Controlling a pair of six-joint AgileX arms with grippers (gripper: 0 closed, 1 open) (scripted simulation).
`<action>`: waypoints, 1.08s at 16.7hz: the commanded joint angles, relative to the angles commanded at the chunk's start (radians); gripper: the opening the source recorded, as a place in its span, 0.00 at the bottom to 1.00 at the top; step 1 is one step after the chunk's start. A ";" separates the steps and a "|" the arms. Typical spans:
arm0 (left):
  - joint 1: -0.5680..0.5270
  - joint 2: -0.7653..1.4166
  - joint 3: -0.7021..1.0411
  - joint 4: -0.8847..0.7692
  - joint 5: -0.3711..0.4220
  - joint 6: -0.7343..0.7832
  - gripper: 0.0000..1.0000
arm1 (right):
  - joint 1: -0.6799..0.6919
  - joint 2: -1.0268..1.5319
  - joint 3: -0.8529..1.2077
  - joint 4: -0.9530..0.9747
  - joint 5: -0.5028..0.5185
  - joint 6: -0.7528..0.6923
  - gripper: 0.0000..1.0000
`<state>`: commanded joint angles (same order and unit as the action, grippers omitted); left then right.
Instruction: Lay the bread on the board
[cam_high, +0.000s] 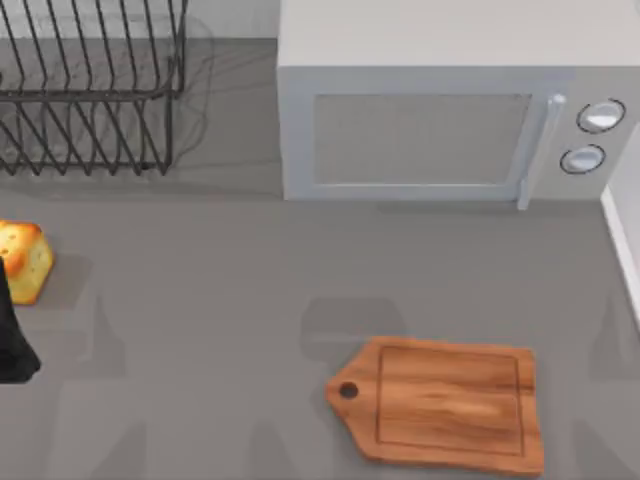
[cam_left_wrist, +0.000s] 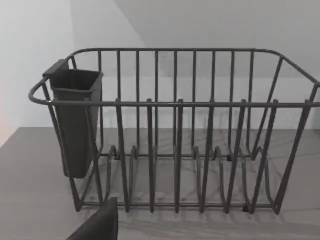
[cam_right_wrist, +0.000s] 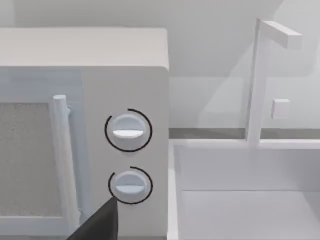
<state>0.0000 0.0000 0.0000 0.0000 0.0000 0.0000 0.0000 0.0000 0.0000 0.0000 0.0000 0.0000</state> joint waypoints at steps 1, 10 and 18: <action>0.000 0.000 0.000 0.000 0.000 0.000 1.00 | 0.000 0.000 0.000 0.000 0.000 0.000 1.00; 0.013 0.376 0.328 -0.232 0.004 0.060 1.00 | 0.000 0.000 0.000 0.000 0.000 0.000 1.00; 0.044 1.223 0.917 -0.676 0.006 0.164 1.00 | 0.000 0.000 0.000 0.000 0.000 0.000 1.00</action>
<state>0.0438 1.2234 0.9173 -0.6755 0.0057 0.1642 0.0000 0.0000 0.0000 0.0000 0.0000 0.0000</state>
